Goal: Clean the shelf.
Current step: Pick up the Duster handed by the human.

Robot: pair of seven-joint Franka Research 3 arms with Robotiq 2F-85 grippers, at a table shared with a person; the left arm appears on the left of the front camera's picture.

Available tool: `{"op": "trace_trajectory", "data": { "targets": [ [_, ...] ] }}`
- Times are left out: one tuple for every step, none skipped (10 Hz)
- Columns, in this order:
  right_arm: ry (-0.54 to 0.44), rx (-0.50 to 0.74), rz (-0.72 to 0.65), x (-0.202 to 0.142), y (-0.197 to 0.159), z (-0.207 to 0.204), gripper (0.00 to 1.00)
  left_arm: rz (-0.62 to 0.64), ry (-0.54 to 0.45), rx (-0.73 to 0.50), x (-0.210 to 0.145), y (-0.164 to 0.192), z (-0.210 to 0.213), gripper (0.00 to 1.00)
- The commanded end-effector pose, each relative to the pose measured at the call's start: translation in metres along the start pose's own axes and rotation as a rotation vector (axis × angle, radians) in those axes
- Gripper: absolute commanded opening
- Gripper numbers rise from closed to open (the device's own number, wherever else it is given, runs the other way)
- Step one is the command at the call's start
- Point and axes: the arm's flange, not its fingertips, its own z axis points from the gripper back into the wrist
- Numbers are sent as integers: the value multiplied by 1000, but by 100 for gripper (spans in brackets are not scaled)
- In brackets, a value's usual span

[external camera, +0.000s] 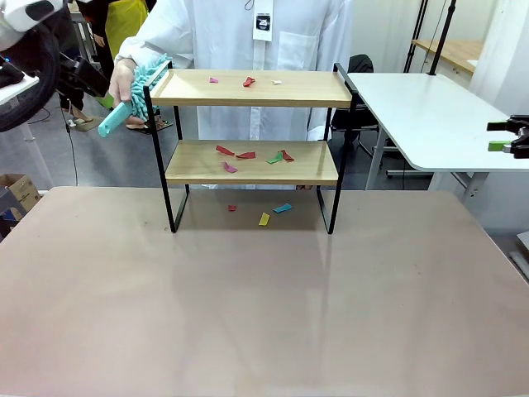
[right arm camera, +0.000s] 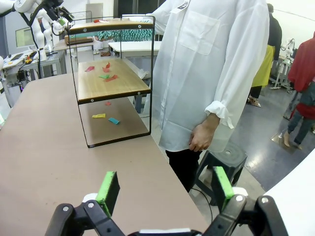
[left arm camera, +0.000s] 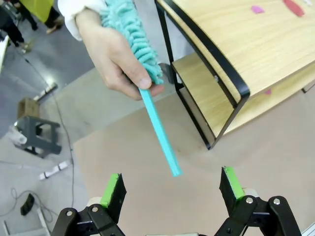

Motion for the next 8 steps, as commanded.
{"op": "trace_trajectory", "data": {
  "targets": [
    [1,-3,4,3,0,-1,100,38,42,51,11,3,-14,100],
    [1,-3,4,3,0,-1,100,68,46,106,11,4,-23,100],
    [1,-3,4,3,0,-1,100,71,42,103,11,1,-31,100],
    [1,-3,4,3,0,-1,100,76,38,96,11,1,-39,100],
    [1,-3,4,3,0,-1,100,87,36,111,11,2,-48,100],
    [1,-3,4,3,0,-1,100,101,36,111,11,5,-58,100],
    [1,-3,4,3,0,-1,100,111,34,107,12,7,-66,100],
    [1,-3,4,3,0,-1,100,119,29,100,13,9,-69,100]
  ]
}}
